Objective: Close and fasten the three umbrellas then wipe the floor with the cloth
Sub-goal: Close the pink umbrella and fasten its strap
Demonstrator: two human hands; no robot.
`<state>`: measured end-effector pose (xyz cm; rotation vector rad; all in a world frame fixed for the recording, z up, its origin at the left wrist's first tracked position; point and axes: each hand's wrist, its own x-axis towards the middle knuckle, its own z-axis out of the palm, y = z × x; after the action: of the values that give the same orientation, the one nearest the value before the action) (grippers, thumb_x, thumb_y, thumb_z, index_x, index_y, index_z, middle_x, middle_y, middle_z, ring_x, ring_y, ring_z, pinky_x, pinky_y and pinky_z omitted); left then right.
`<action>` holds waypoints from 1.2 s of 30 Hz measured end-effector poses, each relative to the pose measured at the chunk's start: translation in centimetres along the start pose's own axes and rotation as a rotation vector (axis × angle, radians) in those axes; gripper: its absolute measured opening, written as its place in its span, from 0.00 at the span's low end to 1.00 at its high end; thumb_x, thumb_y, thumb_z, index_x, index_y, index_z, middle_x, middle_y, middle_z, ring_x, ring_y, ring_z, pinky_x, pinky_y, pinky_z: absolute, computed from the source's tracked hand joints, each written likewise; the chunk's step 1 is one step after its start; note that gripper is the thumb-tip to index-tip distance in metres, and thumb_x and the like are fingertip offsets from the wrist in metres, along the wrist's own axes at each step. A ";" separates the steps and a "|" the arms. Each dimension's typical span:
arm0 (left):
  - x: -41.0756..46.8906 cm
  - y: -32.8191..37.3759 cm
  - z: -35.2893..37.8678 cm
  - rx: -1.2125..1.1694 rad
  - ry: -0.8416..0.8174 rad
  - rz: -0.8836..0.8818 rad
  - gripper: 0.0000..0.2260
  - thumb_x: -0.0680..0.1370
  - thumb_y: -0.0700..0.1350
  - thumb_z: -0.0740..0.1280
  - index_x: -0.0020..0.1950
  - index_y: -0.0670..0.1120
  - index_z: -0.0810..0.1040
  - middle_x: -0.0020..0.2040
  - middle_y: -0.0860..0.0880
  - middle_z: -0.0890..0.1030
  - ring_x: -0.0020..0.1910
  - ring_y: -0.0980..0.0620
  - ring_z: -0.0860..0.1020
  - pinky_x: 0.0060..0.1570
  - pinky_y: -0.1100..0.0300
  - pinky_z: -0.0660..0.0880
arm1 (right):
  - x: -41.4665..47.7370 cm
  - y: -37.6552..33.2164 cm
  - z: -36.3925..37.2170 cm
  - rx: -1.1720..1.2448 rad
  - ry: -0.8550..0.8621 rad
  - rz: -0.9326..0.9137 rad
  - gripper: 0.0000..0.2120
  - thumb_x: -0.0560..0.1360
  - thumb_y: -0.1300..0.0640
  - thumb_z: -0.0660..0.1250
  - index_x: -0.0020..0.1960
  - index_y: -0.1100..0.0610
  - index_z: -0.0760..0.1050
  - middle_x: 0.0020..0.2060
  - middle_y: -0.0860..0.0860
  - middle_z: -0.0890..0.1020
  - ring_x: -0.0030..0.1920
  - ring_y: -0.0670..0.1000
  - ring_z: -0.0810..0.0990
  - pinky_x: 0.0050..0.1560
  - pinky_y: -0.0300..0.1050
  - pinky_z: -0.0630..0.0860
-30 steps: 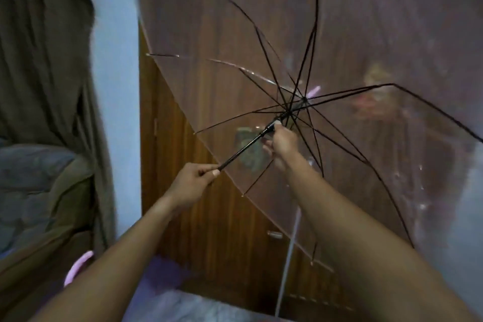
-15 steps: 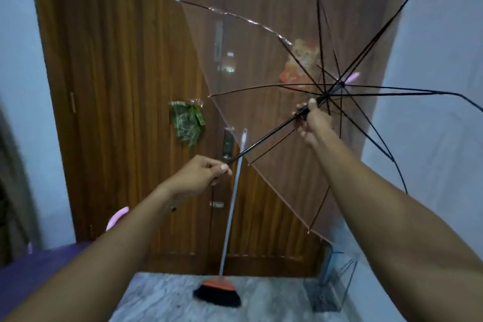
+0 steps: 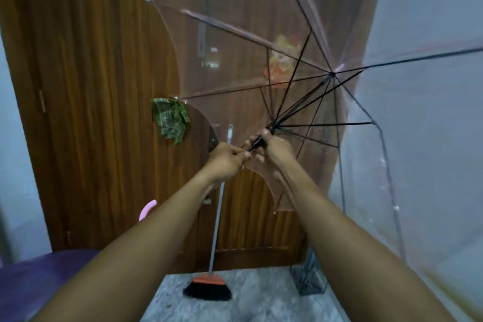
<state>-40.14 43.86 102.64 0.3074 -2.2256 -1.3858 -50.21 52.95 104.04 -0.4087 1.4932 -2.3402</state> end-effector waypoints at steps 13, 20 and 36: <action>0.4 -3.0 -0.5 -0.381 -0.104 -0.267 0.09 0.74 0.39 0.61 0.34 0.44 0.70 0.25 0.50 0.68 0.18 0.56 0.59 0.21 0.67 0.54 | -0.7 2.7 0.8 0.055 -0.021 -0.012 0.06 0.83 0.60 0.60 0.51 0.62 0.73 0.40 0.55 0.79 0.39 0.53 0.81 0.39 0.46 0.83; 0.6 -3.7 -0.7 -0.606 -0.080 -0.341 0.07 0.69 0.42 0.54 0.33 0.51 0.59 0.30 0.50 0.60 0.24 0.54 0.55 0.25 0.65 0.51 | -0.6 3.9 2.4 0.216 -0.001 0.037 0.09 0.85 0.56 0.55 0.47 0.57 0.67 0.33 0.52 0.71 0.29 0.49 0.70 0.29 0.43 0.73; -3.6 -11.0 -3.4 0.126 -0.346 0.022 0.10 0.84 0.47 0.64 0.43 0.52 0.80 0.33 0.54 0.78 0.33 0.54 0.76 0.38 0.54 0.74 | 2.6 0.7 0.7 0.174 0.154 -0.167 0.11 0.86 0.56 0.53 0.45 0.55 0.64 0.30 0.52 0.69 0.27 0.48 0.68 0.25 0.39 0.67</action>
<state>-36.05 37.74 93.11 0.0882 -2.5940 -1.3741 -52.16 51.04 103.79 -0.3254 1.3510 -2.6628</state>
